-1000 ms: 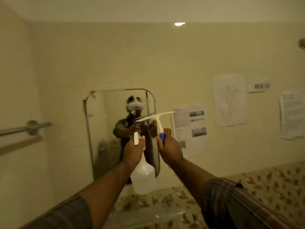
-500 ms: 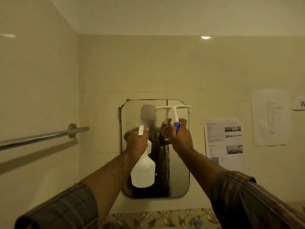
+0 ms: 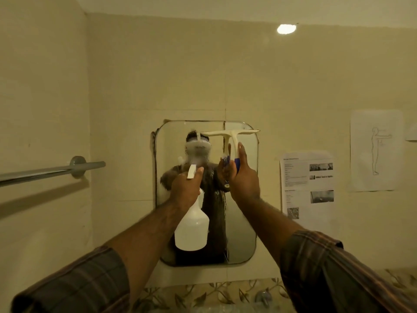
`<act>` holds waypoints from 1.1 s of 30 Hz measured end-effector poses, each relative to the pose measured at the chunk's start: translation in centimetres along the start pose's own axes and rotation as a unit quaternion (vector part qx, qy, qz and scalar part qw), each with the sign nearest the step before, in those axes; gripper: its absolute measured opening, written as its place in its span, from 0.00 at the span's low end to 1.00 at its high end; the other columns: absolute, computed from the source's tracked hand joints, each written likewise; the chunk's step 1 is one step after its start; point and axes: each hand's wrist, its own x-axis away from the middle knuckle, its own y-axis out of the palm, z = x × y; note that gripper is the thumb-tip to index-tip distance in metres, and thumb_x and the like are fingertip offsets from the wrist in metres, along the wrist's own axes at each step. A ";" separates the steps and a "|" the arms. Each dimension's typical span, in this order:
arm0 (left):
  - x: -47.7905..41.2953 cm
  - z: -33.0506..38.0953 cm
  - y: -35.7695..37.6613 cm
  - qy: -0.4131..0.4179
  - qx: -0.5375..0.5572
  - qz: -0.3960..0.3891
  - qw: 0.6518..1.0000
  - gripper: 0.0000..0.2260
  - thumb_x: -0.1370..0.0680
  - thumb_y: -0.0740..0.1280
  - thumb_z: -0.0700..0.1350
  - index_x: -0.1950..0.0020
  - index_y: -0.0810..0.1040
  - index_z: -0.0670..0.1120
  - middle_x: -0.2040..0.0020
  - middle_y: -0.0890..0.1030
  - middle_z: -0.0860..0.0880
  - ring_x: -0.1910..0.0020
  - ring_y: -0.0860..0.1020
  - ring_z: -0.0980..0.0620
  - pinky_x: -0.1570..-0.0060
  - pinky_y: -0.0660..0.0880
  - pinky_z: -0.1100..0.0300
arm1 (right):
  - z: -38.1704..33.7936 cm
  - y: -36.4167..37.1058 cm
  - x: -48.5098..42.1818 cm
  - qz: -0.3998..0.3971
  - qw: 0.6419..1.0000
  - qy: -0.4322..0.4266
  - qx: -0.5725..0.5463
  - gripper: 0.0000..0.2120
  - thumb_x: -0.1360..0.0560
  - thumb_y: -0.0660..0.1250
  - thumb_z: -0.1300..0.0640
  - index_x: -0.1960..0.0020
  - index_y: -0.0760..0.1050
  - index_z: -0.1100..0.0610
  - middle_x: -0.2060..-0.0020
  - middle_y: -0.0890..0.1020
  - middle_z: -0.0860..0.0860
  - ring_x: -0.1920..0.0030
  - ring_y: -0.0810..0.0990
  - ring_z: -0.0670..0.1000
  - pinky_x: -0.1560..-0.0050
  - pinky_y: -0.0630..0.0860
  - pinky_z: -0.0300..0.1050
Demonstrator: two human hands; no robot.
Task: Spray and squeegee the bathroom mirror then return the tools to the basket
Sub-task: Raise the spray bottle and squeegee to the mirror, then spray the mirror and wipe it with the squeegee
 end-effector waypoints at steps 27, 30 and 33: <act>6.1 -1.0 2.4 -0.016 -0.013 0.007 1.000 0.19 0.21 0.62 0.57 0.44 0.77 0.41 0.56 0.80 0.43 0.60 0.78 0.46 0.50 0.81 0.50 | 12.4 -1.6 25.6 -0.082 0.947 0.280 0.133 0.23 0.20 0.57 0.42 0.27 0.57 0.45 0.57 0.83 0.48 0.60 0.84 0.47 0.55 0.84 0.46; 6.2 -0.4 1.8 -0.014 -0.005 -0.005 1.000 0.20 0.21 0.63 0.58 0.44 0.78 0.41 0.60 0.80 0.46 0.63 0.78 0.49 0.60 0.78 0.57 | 8.3 -3.2 20.0 -0.014 0.980 0.194 0.038 0.14 0.19 0.57 0.46 0.34 0.62 0.47 0.65 0.80 0.49 0.68 0.81 0.45 0.67 0.83 0.45; 6.3 0.2 0.9 0.008 0.007 -0.024 1.000 0.21 0.22 0.63 0.58 0.41 0.78 0.43 0.54 0.82 0.42 0.58 0.80 0.47 0.54 0.78 0.56 | 3.6 -5.4 12.8 -0.011 0.990 0.098 -0.100 0.09 0.18 0.56 0.49 0.41 0.65 0.36 0.64 0.79 0.48 0.69 0.80 0.44 0.68 0.80 0.42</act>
